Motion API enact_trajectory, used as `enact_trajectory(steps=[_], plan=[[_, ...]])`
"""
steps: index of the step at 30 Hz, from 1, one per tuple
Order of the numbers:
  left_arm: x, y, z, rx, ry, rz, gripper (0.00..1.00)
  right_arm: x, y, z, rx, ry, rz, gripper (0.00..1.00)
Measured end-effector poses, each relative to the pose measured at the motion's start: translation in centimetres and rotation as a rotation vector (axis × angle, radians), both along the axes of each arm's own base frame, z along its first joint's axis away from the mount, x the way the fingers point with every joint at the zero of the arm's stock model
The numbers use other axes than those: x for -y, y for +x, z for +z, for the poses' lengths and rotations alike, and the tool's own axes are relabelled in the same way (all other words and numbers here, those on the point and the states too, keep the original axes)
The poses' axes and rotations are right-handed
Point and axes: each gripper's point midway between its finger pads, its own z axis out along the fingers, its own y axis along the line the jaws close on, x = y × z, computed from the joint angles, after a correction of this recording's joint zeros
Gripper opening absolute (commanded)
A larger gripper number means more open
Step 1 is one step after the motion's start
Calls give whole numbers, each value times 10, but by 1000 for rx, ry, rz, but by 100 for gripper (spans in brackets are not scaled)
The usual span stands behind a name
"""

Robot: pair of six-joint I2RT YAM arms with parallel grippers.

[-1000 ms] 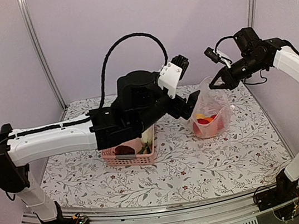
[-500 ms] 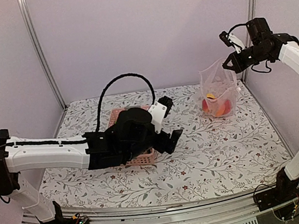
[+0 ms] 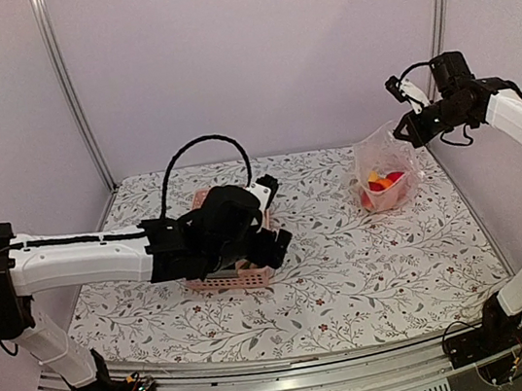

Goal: Place the food in the zip-top bag and seal the zipper
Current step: Adjust the zipper food storage bag at the corner of the board, then pick up the fake fruit from the bin.

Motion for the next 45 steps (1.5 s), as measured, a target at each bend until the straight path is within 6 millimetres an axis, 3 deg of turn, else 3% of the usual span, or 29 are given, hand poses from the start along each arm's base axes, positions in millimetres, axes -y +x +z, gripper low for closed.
enact_trajectory(steps=[4, 11, 18, 25, 28, 39, 45], plan=[[-31, 12, -3, -39, 40, 60, 94, -10, -9, -12, -30, 38, 57, 0], [-104, 37, 9, -118, 39, 163, 91, -33, -23, -2, 1, 140, 186, 0], [-144, 46, -27, -313, 44, 191, 90, -45, -30, -8, -14, 197, 250, 0], [-143, 35, -93, -543, 110, 193, 91, -48, -33, -9, -19, 217, 272, 0], [-141, 31, -109, -597, 127, 198, 90, -48, -35, -8, -17, 219, 274, 0], [-132, 40, -134, -664, 152, 234, 85, -48, -38, -2, -2, 220, 277, 0], [-123, 57, -133, -638, 157, 242, 80, -48, -38, -2, -2, 220, 276, 0]])
